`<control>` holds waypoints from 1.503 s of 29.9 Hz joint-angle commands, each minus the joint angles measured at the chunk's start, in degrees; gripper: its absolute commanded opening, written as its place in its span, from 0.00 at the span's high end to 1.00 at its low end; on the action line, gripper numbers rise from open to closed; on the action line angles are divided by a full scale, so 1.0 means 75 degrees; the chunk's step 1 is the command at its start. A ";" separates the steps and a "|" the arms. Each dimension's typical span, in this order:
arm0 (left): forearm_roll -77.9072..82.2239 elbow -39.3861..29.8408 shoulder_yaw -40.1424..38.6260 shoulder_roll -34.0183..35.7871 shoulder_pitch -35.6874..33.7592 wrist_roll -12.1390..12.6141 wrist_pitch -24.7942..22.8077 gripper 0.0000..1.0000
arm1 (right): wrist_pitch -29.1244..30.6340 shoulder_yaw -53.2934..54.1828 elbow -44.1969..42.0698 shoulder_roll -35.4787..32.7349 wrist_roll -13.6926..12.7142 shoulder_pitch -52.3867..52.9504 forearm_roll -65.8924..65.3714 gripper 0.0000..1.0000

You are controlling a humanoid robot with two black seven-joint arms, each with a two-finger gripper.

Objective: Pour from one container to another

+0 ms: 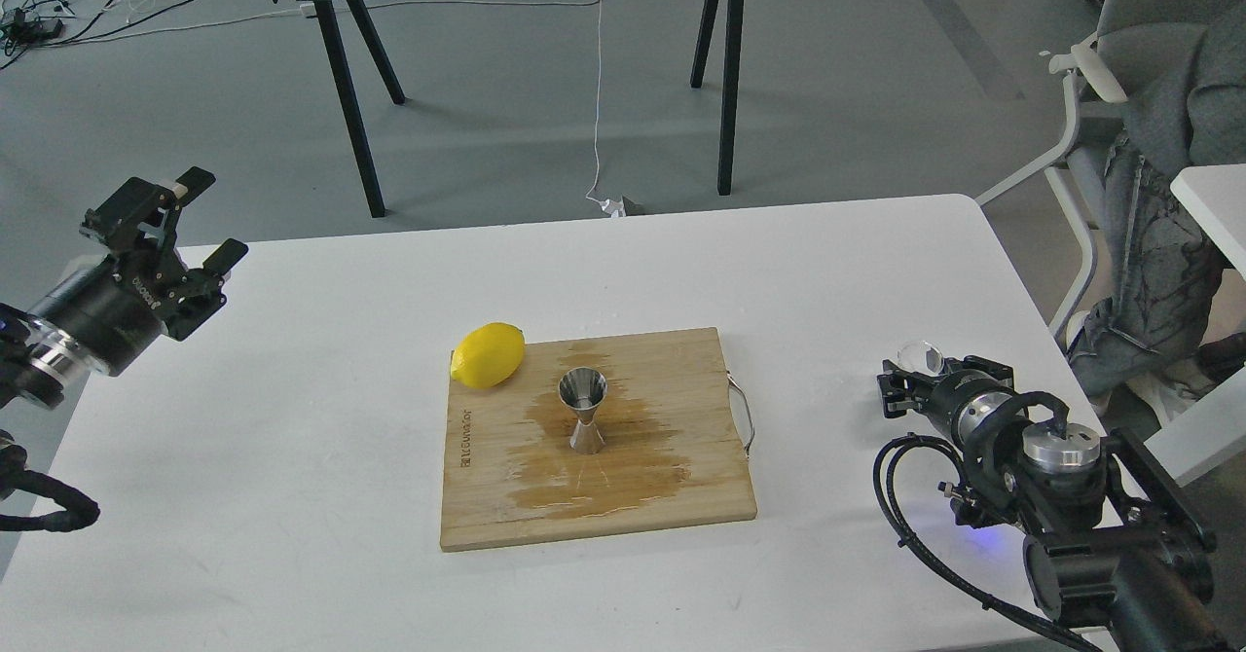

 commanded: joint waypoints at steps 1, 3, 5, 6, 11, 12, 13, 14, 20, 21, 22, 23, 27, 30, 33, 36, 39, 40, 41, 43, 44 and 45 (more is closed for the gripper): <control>0.0000 0.0000 0.0000 0.0000 -0.0001 0.0000 0.0000 0.01 | 0.0000 0.0001 0.0006 0.0000 0.0000 -0.0011 0.0000 0.38; 0.0000 0.0000 0.0000 0.0000 -0.0001 0.0000 0.0000 0.01 | 0.0000 -0.0011 0.0029 0.0000 0.0000 -0.0023 0.0000 0.36; 0.0000 0.0000 0.0000 0.0000 -0.0001 0.0000 0.0000 0.01 | 0.0000 -0.0011 0.0030 0.0000 0.0000 -0.0023 0.0000 0.34; 0.0000 0.0000 0.0000 0.0000 -0.0001 0.0000 0.0000 0.01 | 0.0000 -0.0011 0.0030 0.0000 0.0000 -0.0023 0.0000 0.34; 0.0000 0.0000 0.0000 0.0000 -0.0001 0.0000 0.0000 0.01 | 0.0000 -0.0104 0.0053 0.0000 0.0000 -0.0012 0.0000 0.18; 0.0000 0.0000 0.0000 0.0012 -0.0001 0.0000 0.0000 0.01 | 0.0000 -0.0140 0.0065 -0.0011 0.0000 -0.0012 0.0000 0.14; 0.0000 0.0000 0.0000 0.0000 -0.0001 0.0000 0.0000 0.01 | 0.0000 -0.0152 0.0076 0.0000 0.0000 0.0000 0.0000 0.09; 0.0000 0.0000 0.0000 0.0000 0.0011 0.0000 0.0000 0.01 | 0.0000 -0.0152 0.0146 0.0000 0.0000 0.0000 0.0000 0.04; 0.0000 0.0000 0.0000 0.0000 0.0011 0.0000 0.0000 0.01 | -0.0012 -0.0128 0.0440 -0.0011 0.0011 0.0000 0.0000 0.02; 0.0000 0.0000 0.0000 0.0000 0.0011 0.0000 0.0000 0.01 | -0.0012 -0.0128 0.0451 -0.0023 0.0011 0.0012 0.0000 0.02; 0.0000 0.0000 0.0000 0.0000 0.0011 0.0000 0.0000 0.01 | -0.0012 -0.0128 0.0463 -0.0023 0.0011 0.0012 0.0000 0.02; 0.0000 0.0000 0.0000 0.0000 0.0011 0.0000 0.0000 0.01 | 0.0000 -0.0128 0.0510 -0.0035 0.0011 0.0012 0.0000 0.02; 0.0000 0.0000 0.0000 0.0000 0.0058 0.0000 0.0000 0.01 | 0.0047 -0.0105 0.0813 -0.0093 0.0023 0.0012 -0.0023 0.01; 0.0000 0.0000 0.0000 -0.0012 0.0070 0.0000 0.0000 0.01 | 0.0537 -0.0105 0.1189 -0.0128 0.0047 0.0047 -0.0128 0.01; 0.0000 0.0000 0.0000 -0.0070 0.0070 0.0000 0.0000 0.01 | 0.1706 -0.0163 0.1307 -0.0513 0.0012 0.0444 -0.0303 0.01; 0.0000 0.0000 0.0000 -0.0152 0.0058 0.0000 0.0000 0.01 | 0.3217 -0.0326 0.1167 -0.1006 -0.0012 0.1053 -0.0830 0.01; -0.0035 0.0000 -0.0012 -0.0152 0.0058 0.0000 0.0000 0.01 | 0.5090 -0.0561 0.0653 -0.1299 -0.0035 0.1651 -0.0890 0.01; -0.0058 0.0000 -0.0024 -0.0152 0.0058 0.0000 0.0000 0.01 | 0.5910 -0.0643 0.0395 -0.1428 -0.0070 0.1768 -0.0890 0.01; -0.0070 0.0000 -0.0024 -0.0152 0.0058 0.0000 0.0000 0.01 | 0.5972 -0.0725 0.0138 -0.1557 -0.0117 0.1862 -0.0890 0.01; -0.0070 -0.0012 -0.0070 -0.0152 0.0058 0.0000 0.0000 0.01 | 0.5972 -0.0971 -0.0541 -0.1850 -0.0234 0.2120 -0.0890 0.01; -0.0094 -0.0035 -0.0105 -0.0129 0.0046 0.0000 0.0000 0.01 | 0.5972 -0.1169 -0.0846 -0.1979 -0.0269 0.2284 -0.0890 0.01; -0.0105 -0.0058 -0.0129 -0.0094 0.0046 0.0000 0.0000 0.01 | 0.5972 -0.1392 -0.1070 -0.2061 -0.0270 0.2436 -0.0914 0.01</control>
